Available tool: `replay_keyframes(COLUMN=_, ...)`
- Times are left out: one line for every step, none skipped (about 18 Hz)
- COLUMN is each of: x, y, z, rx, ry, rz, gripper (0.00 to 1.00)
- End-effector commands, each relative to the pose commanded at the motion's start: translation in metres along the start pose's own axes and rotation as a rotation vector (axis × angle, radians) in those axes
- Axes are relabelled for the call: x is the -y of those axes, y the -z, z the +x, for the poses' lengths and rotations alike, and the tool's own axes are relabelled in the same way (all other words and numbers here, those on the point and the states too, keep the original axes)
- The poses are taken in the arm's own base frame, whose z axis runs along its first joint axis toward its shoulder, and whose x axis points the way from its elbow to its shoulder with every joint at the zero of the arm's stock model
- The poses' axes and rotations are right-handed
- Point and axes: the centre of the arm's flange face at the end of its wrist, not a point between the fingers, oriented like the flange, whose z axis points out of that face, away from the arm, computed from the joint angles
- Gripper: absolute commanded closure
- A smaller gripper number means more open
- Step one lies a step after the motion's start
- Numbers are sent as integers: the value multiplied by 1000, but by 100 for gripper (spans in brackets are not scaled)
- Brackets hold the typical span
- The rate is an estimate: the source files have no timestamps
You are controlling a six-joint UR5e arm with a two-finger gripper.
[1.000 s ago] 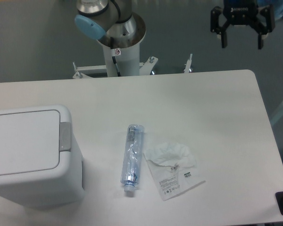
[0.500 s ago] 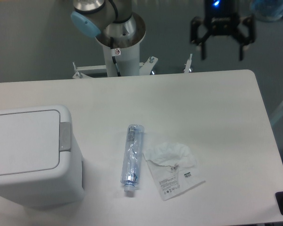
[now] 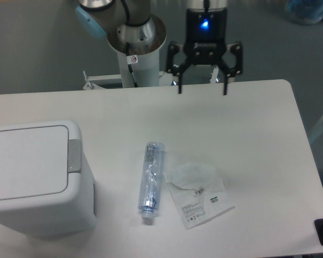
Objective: Open the trash can
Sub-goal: 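Move the open gripper over the trash can lid edge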
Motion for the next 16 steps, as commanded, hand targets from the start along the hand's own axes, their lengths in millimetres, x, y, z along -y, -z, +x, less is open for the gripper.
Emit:
replay_keyframes(x=6, y=-6, z=8, rx=-8, ry=21, rz=9, gripper=0)
replay_keyframes(x=13, y=-11, z=17, rx=-16, ry=37, rz=20, gripper=0)
replay_keyframes(x=19, y=-19, z=26, rx=-32, ry=54, rz=19, gripper=0)
replay_keyframes(x=27, y=-26, z=38, rx=-48, ry=68, rz=17, gripper=0)
replay_keyframes(x=32, y=-33, z=50, rx=-65, ry=80, rz=11, gripper=0)
replay_keyframes(x=35, y=-40, z=56, rx=-76, ry=92, rz=5, gripper=0)
replay_keyframes(x=37, y=-45, z=61, rx=-84, ry=87, rz=0, gripper=0)
replay_keyframes(x=41, y=-50, z=70, rx=-95, ry=73, rz=1, gripper=0)
replay_keyframes(x=45, y=-56, z=77, rx=-103, ry=58, rz=0, gripper=0)
replay_keyframes(x=47, y=-61, z=82, rx=-107, ry=50, rz=-5, gripper=0)
replay_keyframes(x=47, y=-67, z=88, rx=-114, ry=44, rz=-14, gripper=0)
replay_keyframes(x=46, y=-71, z=94, rx=-122, ry=38, rz=-21, gripper=0)
replay_keyframes(x=47, y=-72, z=98, rx=-125, ry=32, rz=-23, gripper=0)
replay_keyframes(x=46, y=-73, z=98, rx=-127, ry=32, rz=-25, gripper=0)
replay_keyframes(x=46, y=-74, z=100, rx=-130, ry=32, rz=-26, gripper=0)
replay_keyframes(x=43, y=-79, z=102, rx=-133, ry=31, rz=-36, gripper=0)
